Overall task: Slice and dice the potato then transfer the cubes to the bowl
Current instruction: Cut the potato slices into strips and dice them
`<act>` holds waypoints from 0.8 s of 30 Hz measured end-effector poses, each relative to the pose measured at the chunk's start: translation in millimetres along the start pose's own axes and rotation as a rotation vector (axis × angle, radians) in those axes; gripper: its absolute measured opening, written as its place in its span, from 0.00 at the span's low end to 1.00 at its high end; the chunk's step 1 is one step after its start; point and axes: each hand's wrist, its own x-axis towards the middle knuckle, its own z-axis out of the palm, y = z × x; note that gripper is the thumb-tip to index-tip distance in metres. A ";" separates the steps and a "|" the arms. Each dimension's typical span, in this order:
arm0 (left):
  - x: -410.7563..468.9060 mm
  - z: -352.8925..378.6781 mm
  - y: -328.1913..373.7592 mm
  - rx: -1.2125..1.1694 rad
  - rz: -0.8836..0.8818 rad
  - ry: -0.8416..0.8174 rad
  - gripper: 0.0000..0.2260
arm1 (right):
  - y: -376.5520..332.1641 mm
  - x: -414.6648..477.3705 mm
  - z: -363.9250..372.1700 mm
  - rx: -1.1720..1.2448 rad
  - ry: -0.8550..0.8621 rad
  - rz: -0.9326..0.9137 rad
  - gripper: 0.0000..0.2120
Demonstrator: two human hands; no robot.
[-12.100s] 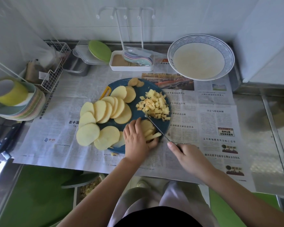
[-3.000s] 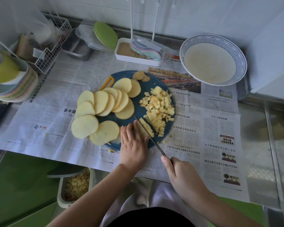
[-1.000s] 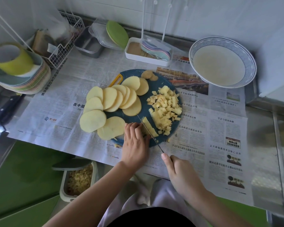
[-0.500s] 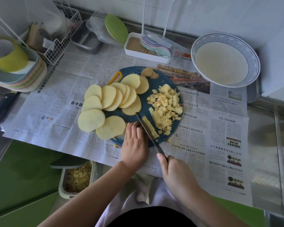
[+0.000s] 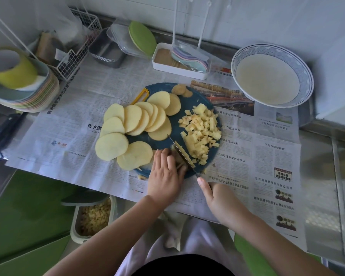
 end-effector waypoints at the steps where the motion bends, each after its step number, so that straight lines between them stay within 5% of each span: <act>1: -0.5 -1.6 0.6 0.021 0.009 0.000 0.23 | 3.1 0.3 -0.1 0.032 0.004 -0.005 0.27; 6: 3.1 -2.4 1.9 0.018 0.022 0.055 0.20 | 10.4 1.6 10.0 0.190 0.109 0.005 0.34; 24: 32.8 -12.2 -10.0 0.202 0.068 -0.151 0.33 | 1.2 -8.1 4.1 0.100 0.117 0.011 0.27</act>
